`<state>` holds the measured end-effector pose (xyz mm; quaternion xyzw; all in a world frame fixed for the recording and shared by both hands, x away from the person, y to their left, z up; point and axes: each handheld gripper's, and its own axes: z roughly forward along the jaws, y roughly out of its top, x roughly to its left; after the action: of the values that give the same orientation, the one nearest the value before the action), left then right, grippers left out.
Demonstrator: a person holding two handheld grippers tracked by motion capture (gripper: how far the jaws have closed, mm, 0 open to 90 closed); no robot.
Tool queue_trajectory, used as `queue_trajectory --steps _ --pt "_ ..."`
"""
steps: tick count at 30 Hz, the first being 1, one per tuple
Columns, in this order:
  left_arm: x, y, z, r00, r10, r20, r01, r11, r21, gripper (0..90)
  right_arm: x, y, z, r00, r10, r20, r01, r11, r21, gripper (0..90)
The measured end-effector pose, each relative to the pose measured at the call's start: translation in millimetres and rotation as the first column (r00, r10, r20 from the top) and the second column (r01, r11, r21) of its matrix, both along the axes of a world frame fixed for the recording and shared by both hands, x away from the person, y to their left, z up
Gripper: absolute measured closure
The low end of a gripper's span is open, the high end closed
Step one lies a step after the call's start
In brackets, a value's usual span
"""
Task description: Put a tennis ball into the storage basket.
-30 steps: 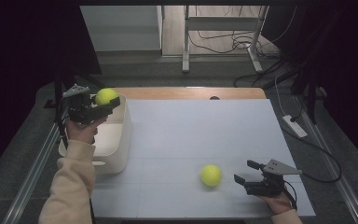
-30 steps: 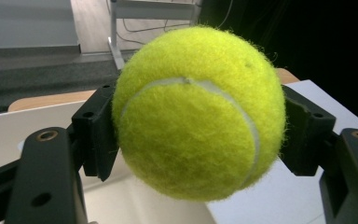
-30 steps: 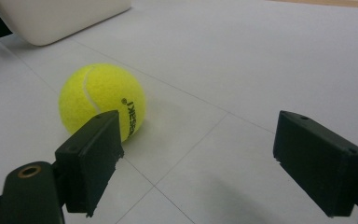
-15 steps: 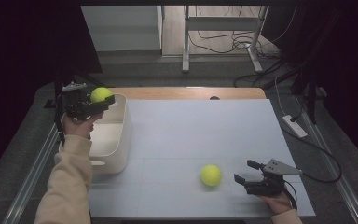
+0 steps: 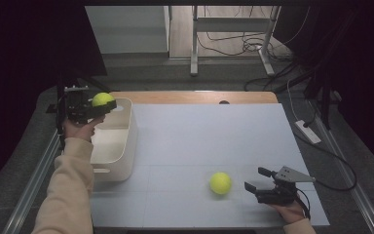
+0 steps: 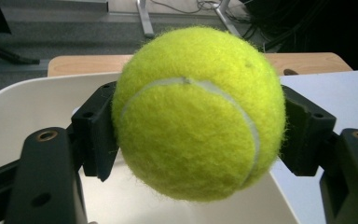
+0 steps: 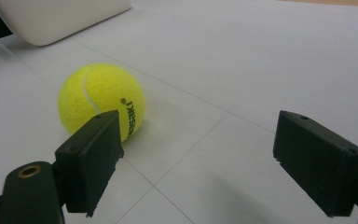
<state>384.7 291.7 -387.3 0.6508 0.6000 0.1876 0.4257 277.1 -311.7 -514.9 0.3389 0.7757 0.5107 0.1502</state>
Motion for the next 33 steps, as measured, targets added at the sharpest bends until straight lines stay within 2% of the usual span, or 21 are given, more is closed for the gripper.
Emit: queue_trajectory --steps 10,19,24,27,31,33 --pt "6.7 0.9 -6.8 0.998 0.015 -0.061 -0.012 0.9988 0.047 27.3 0.1 0.3 -0.1 1.0 0.001 -0.001 -0.001 1.0 0.002 15.2" --pt "10.3 1.4 -10.4 0.9956 0.035 -0.087 -0.027 0.9957 0.089 27.2 0.1 0.2 0.0 1.0 0.003 -0.003 -0.003 1.0 0.007 15.2" --pt "9.2 1.7 -9.3 0.9954 0.049 -0.082 -0.041 0.9948 0.093 27.0 -0.2 0.0 0.2 1.0 0.004 -0.001 -0.004 1.0 0.003 15.2" --pt "8.2 0.8 -8.5 0.9943 0.077 -0.073 -0.069 0.9922 0.104 25.6 -0.2 -0.1 0.2 1.0 0.002 -0.001 -0.002 1.0 0.003 15.2" --pt "5.1 0.7 -4.4 0.9948 0.09 -0.046 -0.086 0.9927 0.084 15.8 0.1 -0.1 0.1 1.0 -0.005 -0.001 0.005 1.0 0.003 14.9" --pt "3.1 -0.6 -2.3 0.9966 0.078 -0.029 -0.076 0.9949 0.066 12.6 0.1 -0.4 0.3 1.0 -0.006 0.0 0.006 1.0 0.005 15.0"
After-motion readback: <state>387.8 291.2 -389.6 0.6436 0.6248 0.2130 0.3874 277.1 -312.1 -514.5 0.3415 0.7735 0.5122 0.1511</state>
